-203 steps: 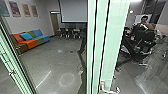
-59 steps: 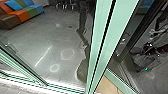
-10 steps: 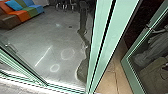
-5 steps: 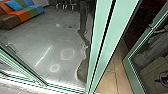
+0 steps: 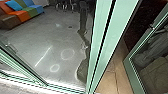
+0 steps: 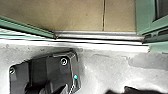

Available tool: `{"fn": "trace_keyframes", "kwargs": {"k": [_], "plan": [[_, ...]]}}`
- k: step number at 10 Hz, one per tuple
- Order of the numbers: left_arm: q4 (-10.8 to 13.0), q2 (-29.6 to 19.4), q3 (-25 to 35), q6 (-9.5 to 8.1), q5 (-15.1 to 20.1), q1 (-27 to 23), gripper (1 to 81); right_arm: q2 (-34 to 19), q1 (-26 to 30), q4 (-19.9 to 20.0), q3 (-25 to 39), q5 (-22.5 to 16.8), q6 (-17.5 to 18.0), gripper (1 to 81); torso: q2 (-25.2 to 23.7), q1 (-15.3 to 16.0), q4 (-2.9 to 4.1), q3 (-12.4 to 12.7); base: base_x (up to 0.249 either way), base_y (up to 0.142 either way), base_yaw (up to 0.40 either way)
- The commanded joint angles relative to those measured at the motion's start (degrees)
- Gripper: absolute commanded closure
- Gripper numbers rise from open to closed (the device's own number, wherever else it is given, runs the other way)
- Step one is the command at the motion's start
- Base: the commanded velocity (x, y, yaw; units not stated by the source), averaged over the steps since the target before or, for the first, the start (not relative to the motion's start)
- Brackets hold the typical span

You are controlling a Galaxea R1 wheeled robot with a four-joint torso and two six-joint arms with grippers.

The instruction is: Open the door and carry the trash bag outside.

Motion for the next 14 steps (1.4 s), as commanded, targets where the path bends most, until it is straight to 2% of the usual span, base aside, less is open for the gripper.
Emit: {"fn": "trace_keyframes", "kwargs": {"k": [1, 2, 3, 5, 7, 10, 11, 12, 14], "plan": [[-0.3, 0.14, 0.55, -0.13, 4.06, -0.05, 81.1, 6.56, -20.92, 8.32, 0.44, 21.52, 0.03, 1.0, 0.0, 0.0, 0.0, 0.0, 0.0, 0.0, 0.0], [-0.21, 0.14, 0.46, -0.13, 4.06, -0.05, 81.1, 9.6, -24.33, 8.24, -1.12, 23.7, -0.06, 1.0, 0.0, 0.0, 0.0, 0.0, 0.0, 0.0, 0.0], [-0.21, 0.05, 0.46, -0.13, 4.06, -0.05, 81.1, 12.7, -26.98, 8.32, -3.5, 25.47, -0.15, 1.0, 0.0, 0.0, 0.0, 5.25, 0.0, 0.0, 0.0], [0.05, -0.13, 0.46, -0.12, 3.97, -0.05, 81.1, 20.43, -31.72, 8.24, -10.44, 26.26, -0.24, 1.0, 0.0, 0.0, 0.0, 6.58, 0.0, 0.0, 0.0], [0.23, -0.13, 0.46, -0.04, 3.97, -0.05, 81.1, 28.09, -35.86, 8.24, -17.84, 29.43, -0.5, 1.0, -0.02, -0.02, 0.0, 10.03, 0.0, 0.0, 0.0], [0.23, -0.65, 0.2, -0.04, 3.97, -0.05, 81.1, 36.6, -38.85, 8.23, -26.43, 30.91, -0.5, 1.0, -0.06, -0.09, 0.0, 14.84, 0.0, 0.0, 0.0], [0.23, -0.91, 0.2, -0.04, 3.97, -0.05, 81.1, 38.97, -39.99, 8.15, -28.9, 32.15, -0.59, 1.0, -0.09, -0.11, 0.0, 11.96, 0.0, 0.0, 0.0], [0.06, -1.09, 0.2, -0.04, 3.97, -0.05, 81.1, 41.08, -41.22, 7.97, -30.74, 32.16, -0.59, 1.0, -0.11, -0.17, 0.0, 13.16, 0.0, 0.0, 0.0], [0.32, -1.27, 0.2, -0.13, 3.97, -0.4, 81.1, 46.08, -43.33, 7.63, -35.56, 32.25, -0.76, 1.0, -0.17, -0.22, 0.0, 13.86, 0.0, 0.0, 0.0]]}}
